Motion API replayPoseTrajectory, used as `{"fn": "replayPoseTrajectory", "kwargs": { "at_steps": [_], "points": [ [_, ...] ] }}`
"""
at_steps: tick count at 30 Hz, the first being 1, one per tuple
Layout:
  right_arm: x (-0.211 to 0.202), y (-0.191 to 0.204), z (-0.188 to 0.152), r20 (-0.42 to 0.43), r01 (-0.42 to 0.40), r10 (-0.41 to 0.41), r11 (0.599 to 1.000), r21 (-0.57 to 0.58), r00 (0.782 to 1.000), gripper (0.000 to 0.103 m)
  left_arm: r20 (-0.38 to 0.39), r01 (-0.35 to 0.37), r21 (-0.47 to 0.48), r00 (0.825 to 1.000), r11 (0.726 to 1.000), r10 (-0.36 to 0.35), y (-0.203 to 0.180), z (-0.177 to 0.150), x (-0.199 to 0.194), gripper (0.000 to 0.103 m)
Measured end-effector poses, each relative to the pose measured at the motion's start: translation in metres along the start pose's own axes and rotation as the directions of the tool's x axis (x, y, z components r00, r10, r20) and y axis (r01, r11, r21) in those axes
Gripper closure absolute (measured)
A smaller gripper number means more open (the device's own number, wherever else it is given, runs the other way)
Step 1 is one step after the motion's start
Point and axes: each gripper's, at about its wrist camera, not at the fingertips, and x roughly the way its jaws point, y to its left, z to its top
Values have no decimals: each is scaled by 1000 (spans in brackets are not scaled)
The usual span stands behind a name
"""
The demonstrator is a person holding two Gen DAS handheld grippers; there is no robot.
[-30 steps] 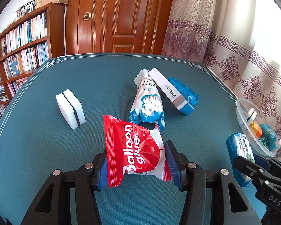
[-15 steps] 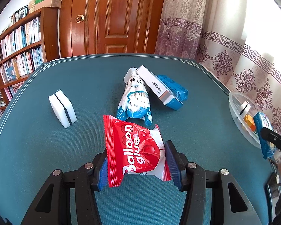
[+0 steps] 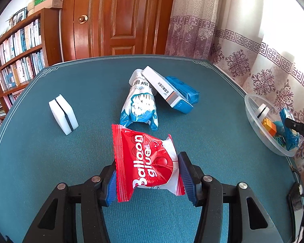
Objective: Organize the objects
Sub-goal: 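Carry the cracker packet with the right gripper into the clear bowl and release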
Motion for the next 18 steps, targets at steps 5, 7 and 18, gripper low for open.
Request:
{"fn": "replayPoseTrajectory", "kwargs": {
  "at_steps": [5,7,18],
  "points": [
    [17,-8,2,-18,27,-27,1000,0,999,59,-7,-3,7,1000,1000,3,-3,-1,1,47],
    [20,-9,2,-20,27,-27,1000,1,999,58,-9,-4,10,1000,1000,5,-4,-2,1,47],
    [-5,-6,-11,23,-4,4,1000,-12,1000,49,-26,16,36,1000,999,-15,-19,-1,2,47]
  ]
}}
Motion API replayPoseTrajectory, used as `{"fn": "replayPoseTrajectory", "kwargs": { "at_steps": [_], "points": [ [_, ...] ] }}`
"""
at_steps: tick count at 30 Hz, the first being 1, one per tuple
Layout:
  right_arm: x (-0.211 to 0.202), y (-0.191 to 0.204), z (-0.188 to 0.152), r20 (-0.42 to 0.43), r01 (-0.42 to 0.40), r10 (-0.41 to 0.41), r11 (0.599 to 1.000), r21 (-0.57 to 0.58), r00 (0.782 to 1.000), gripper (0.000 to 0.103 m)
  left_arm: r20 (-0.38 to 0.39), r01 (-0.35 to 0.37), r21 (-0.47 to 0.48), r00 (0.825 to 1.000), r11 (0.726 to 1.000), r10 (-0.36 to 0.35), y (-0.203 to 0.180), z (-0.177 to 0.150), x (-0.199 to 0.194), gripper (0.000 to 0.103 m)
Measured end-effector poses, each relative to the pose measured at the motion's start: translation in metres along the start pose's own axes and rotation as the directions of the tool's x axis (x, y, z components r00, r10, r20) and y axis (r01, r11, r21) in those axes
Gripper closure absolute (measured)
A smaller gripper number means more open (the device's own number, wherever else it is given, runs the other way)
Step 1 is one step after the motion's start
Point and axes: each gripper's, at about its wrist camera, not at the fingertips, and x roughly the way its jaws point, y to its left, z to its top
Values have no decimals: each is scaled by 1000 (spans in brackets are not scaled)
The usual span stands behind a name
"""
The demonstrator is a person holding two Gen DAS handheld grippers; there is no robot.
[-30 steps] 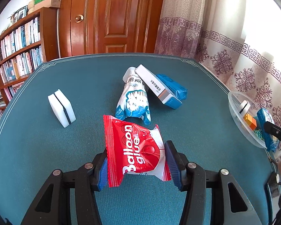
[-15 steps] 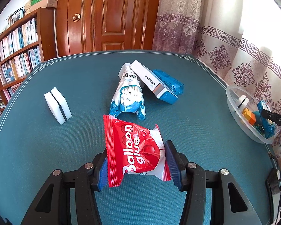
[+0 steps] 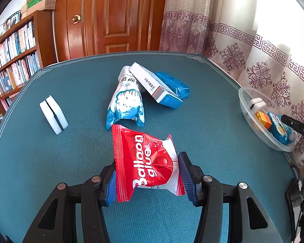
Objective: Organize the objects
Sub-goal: 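Carry the cracker packet with the right gripper into the clear bowl and release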
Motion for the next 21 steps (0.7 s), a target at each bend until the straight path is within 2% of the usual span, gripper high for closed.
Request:
{"fn": "replayPoseTrajectory", "kwargs": {
  "at_steps": [12,21],
  "points": [
    [-40,2,-31,19,-87,87,996,-16,996,49,-7,96,114,995,989,-96,-59,10,-2,47],
    [-60,-9,-38,49,-130,130,992,-5,990,49,-37,233,197,973,952,-230,-116,24,3,47]
  ]
}}
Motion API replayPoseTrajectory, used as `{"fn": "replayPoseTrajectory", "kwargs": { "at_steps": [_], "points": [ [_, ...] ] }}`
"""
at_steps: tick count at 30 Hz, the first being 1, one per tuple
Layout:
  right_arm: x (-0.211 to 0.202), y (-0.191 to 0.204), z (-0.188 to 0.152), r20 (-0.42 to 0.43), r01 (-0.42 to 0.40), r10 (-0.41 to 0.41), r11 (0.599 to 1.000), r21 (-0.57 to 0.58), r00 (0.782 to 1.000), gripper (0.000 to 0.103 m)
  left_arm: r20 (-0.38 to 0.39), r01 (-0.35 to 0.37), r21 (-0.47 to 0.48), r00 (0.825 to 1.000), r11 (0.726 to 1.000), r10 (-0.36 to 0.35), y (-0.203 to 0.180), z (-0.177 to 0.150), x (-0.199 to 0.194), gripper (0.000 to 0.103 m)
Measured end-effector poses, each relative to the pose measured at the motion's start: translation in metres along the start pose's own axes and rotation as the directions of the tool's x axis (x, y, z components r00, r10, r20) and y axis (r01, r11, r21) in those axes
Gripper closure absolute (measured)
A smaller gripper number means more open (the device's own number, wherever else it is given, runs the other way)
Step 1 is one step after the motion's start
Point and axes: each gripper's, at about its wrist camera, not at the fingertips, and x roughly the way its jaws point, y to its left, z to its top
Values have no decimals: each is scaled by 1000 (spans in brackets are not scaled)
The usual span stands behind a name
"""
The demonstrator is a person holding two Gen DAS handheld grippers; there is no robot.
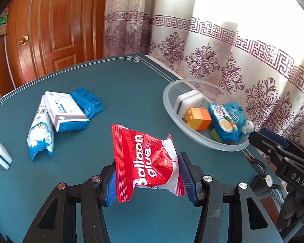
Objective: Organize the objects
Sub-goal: 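Carry the cracker packet with the right gripper into the clear bowl and release, then carry the glue packet with the left gripper into the bowl and release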
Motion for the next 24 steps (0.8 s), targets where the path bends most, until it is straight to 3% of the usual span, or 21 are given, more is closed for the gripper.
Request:
{"fn": "replayPoseTrajectory", "kwargs": {
  "at_steps": [15,24],
  "points": [
    [1,-22,-4,9,2,-2,1000,26,1000,49,10,82,117,996,990,-84,-56,31,30,47],
    [2,-33,-4,12,15,-15,998,55,1000,49,-26,174,101,985,979,-173,-68,42,54,47]
  ]
}}
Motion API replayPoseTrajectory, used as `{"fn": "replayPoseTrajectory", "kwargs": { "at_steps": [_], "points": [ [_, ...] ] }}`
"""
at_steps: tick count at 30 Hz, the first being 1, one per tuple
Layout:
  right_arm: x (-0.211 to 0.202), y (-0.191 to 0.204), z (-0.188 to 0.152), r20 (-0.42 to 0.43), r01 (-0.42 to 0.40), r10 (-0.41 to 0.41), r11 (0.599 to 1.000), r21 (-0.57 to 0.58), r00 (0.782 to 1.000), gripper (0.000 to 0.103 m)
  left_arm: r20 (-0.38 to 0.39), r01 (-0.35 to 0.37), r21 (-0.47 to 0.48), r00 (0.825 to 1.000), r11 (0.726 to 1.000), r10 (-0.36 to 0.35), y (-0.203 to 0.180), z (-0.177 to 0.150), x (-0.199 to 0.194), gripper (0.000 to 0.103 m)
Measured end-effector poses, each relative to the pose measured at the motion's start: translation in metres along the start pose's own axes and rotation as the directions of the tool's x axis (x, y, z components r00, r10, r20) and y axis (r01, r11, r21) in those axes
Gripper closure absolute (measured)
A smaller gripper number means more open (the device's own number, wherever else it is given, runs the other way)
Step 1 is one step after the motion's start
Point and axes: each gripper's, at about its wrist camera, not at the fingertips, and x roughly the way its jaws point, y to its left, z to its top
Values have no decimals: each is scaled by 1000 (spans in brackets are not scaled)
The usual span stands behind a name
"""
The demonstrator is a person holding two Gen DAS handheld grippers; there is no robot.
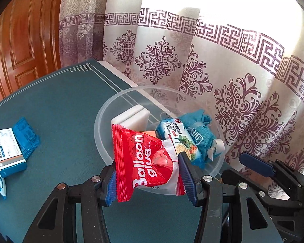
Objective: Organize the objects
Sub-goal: 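Carry the glue packet with the left gripper into the bowl and release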
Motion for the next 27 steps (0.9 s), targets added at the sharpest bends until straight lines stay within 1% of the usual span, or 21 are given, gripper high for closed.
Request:
{"fn": "replayPoseTrajectory", "kwargs": {
  "at_steps": [4,7,12,16,20,22,23,24,25,26,27],
  "points": [
    [1,-1,0,0,1,-1,1000,3,1000,49,-17,24,-17,1000,1000,-24,2,0,11,47],
    [3,1,-2,-4,-1,1,1000,0,1000,49,-35,24,-29,999,999,-25,5,1,19,47],
    [4,2,-3,-5,-3,3,1000,-3,1000,49,-35,19,-27,999,999,-20,7,2,27,47],
    [4,2,-3,-6,-3,3,1000,-2,1000,49,-21,5,-9,1000,1000,-5,9,3,30,47],
    [3,2,-3,-7,-4,4,1000,-3,1000,49,13,-50,48,999,998,50,8,2,34,47],
    [3,2,-3,-7,-5,5,1000,-3,1000,49,20,-59,59,998,997,58,8,2,35,46],
    [3,3,-3,-8,-6,6,1000,-3,1000,49,21,-52,54,998,997,51,9,2,35,45],
    [3,3,-4,-8,-6,6,1000,-4,1000,49,24,-37,49,999,998,36,9,2,35,40],
    [3,4,-4,-8,-7,7,1000,-4,1000,49,29,-25,45,999,999,24,9,2,33,32],
    [2,4,-4,-7,-8,8,1000,-4,1000,49,37,-19,45,999,999,18,8,2,30,27],
    [2,4,-4,-6,-2,2,1000,-4,1000,49,50,-22,45,999,999,20,7,2,27,19]
  ]
}}
